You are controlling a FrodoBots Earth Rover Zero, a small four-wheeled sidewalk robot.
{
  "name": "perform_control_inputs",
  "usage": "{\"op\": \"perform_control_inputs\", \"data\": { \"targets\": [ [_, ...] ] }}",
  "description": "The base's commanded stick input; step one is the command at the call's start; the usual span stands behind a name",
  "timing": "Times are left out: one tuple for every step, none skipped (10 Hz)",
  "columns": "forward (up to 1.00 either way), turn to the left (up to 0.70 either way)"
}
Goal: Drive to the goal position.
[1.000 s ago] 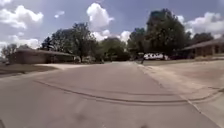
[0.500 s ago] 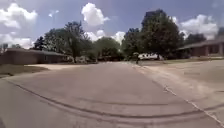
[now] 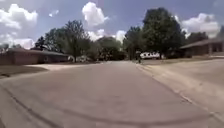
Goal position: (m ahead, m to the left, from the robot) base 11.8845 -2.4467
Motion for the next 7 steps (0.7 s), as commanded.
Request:
{"op": "perform_control_inputs", "data": {
  "targets": [
    [0.85, 0.00],
    [0.85, 0.00],
    [0.85, 0.00],
    [0.85, 0.00],
    [0.85, 0.00],
    [0.85, 0.00],
    [0.85, 0.00]
  ]
}}
